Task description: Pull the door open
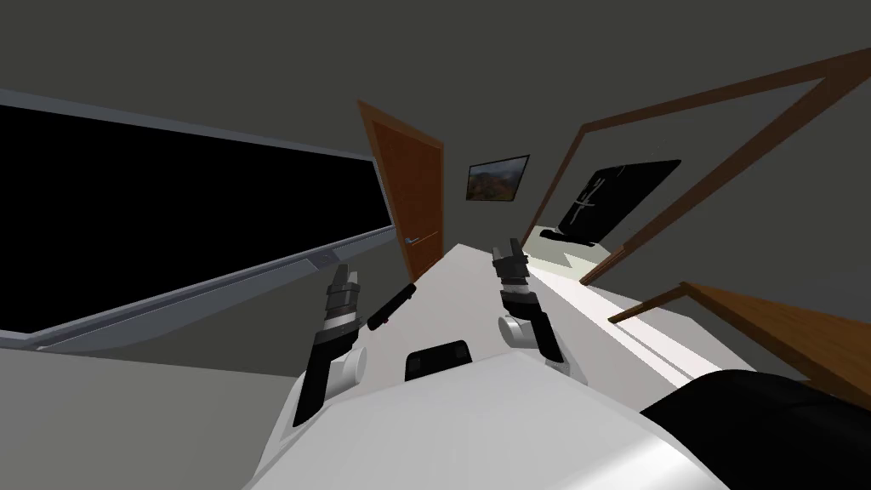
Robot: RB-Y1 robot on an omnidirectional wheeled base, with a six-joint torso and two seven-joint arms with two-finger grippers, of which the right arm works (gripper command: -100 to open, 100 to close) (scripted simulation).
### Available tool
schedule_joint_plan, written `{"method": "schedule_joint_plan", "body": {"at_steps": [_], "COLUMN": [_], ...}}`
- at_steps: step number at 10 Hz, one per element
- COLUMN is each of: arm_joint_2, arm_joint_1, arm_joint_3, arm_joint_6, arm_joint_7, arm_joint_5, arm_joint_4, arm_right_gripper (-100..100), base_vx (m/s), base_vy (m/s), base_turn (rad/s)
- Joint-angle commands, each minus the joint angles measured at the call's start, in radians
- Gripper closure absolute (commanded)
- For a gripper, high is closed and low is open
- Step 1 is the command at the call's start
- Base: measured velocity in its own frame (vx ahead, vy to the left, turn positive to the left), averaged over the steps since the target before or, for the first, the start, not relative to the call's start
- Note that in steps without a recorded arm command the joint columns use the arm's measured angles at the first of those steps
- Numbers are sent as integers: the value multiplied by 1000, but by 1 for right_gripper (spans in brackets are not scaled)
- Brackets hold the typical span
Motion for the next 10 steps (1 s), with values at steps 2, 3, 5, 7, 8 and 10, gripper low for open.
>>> {"method": "schedule_joint_plan", "body": {"at_steps": [2, 3, 5, 7, 8, 10], "arm_joint_2": [-13, -16, -25, -32, -36, -43], "arm_joint_1": [-22, -27, -46, -61, -69, -88], "arm_joint_3": [-2, -2, -4, -5, -5, -7], "arm_joint_6": [-14, -17, -29, -39, -44, -56], "arm_joint_7": [0, 1, 1, 1, 2, 2], "arm_joint_5": [-2, -2, -3, -5, -5, -6], "arm_joint_4": [55, 69, 116, 156, 176, 222], "arm_right_gripper": [-100, -100, -100, -100, -100, -100], "base_vx": [61, 83, 84, 85, 65, 68], "base_vy": [-11, -12, -14, -13, -12, -19], "base_turn": [123, 74, 103, 97, 88, 99]}}
